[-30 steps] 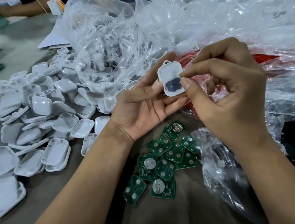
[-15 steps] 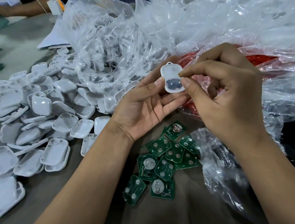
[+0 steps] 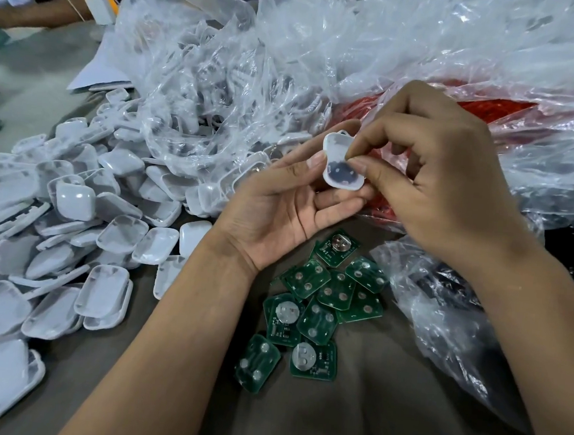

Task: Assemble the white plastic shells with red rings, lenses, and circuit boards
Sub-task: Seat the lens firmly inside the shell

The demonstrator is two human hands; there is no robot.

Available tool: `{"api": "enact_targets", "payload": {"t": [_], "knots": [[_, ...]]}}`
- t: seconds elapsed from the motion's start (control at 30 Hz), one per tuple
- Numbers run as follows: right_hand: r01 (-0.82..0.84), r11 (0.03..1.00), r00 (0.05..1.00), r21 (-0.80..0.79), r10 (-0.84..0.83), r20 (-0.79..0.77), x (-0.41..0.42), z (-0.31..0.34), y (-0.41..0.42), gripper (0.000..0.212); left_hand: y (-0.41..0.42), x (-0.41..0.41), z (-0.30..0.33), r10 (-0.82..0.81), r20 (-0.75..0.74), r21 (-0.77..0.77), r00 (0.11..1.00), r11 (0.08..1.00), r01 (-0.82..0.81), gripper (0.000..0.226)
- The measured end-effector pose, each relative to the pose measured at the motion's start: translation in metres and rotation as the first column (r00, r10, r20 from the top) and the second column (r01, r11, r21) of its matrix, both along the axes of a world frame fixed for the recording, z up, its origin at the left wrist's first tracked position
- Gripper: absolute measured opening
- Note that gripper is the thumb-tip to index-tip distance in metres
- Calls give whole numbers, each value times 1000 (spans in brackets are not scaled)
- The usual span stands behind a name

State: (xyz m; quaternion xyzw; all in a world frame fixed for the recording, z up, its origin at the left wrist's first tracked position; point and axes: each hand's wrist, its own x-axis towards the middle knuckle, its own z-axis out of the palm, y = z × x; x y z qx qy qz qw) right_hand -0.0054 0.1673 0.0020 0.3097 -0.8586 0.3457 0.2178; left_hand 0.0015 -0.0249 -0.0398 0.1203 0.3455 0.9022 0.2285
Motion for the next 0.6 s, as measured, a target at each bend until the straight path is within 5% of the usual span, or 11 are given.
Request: {"api": "enact_targets", "payload": {"t": [0.6], "knots": [[41, 980, 998, 196, -33, -44, 4, 0, -8, 5, -1, -2, -2, -9, 3, -60, 1000, 998, 9, 53]]}}
